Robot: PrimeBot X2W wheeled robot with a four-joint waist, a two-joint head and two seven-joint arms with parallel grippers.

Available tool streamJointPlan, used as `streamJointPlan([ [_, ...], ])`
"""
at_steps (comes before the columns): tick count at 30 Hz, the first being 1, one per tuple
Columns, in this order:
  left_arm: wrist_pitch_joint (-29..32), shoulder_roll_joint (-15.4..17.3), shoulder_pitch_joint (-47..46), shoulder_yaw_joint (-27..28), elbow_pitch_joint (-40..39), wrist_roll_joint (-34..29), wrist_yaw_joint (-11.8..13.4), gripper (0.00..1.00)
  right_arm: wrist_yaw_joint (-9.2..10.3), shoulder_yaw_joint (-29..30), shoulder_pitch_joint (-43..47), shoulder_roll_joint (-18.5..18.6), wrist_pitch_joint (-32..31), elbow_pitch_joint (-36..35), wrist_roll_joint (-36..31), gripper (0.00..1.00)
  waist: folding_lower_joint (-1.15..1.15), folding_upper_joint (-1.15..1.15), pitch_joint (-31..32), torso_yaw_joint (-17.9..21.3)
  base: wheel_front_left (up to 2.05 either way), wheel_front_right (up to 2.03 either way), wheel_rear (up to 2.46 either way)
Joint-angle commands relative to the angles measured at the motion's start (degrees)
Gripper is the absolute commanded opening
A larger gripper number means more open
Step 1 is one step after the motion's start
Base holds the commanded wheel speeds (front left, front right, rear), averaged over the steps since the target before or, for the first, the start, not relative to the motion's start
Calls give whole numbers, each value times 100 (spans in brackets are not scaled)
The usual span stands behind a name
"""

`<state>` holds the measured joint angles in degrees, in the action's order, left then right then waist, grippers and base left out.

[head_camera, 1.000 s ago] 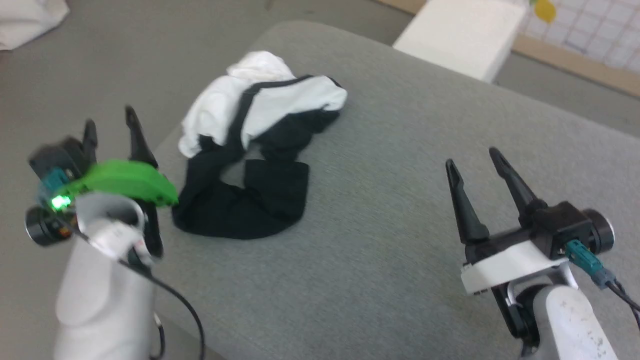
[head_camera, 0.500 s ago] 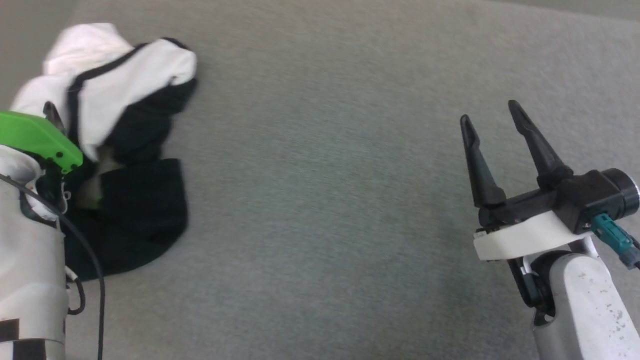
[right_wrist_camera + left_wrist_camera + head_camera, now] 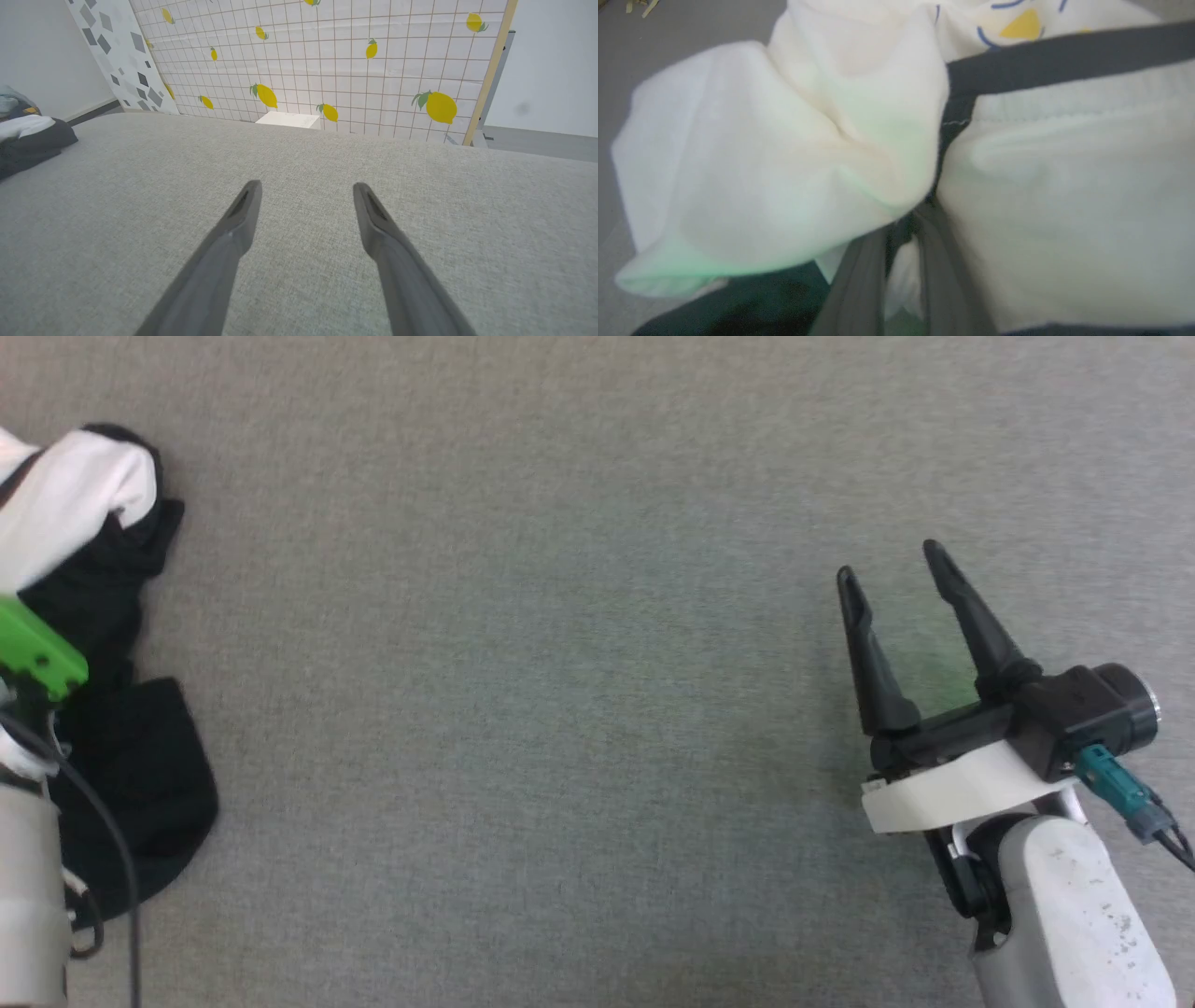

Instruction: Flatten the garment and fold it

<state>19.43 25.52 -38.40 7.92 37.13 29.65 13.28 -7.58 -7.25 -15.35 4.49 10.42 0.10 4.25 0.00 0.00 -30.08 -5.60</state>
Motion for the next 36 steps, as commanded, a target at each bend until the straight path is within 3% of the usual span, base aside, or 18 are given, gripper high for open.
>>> streamJointPlan([
  [1,-230,-79,236,-59,-30,-120,69,0,9,-2,-13,-27,52,59,43,100,0,0,456,-64,0,0,0],
  [4,-907,169,259,-83,-461,-433,154,0,9,21,88,-65,94,193,75,100,0,0,880,-88,0,0,0],
  [8,-1605,459,134,-238,-1021,-816,88,0,9,78,272,-116,162,399,144,100,0,0,1452,-60,0,0,0],
  [15,-2293,474,-412,-838,-1801,-1286,-195,0,9,265,661,-157,249,642,291,100,0,0,2321,168,0,0,0],
  [19,-2400,155,-902,-1271,-2063,-1317,-449,0,9,392,876,-159,280,699,428,100,0,0,2647,337,0,0,0],
  [28,-2510,-1151,-1783,-2118,-2168,-1045,-772,0,9,440,1087,-160,192,591,490,100,0,0,2900,1022,0,0,0],
  [33,-2555,-1779,-1749,-2339,-2091,-681,-902,0,9,381,1092,-160,130,522,492,100,0,0,2863,1475,0,0,0],
  [36,-2576,-1990,-1532,-2490,-2025,-506,-955,0,9,398,1113,-160,109,503,492,100,0,0,2829,1678,0,0,0],
])
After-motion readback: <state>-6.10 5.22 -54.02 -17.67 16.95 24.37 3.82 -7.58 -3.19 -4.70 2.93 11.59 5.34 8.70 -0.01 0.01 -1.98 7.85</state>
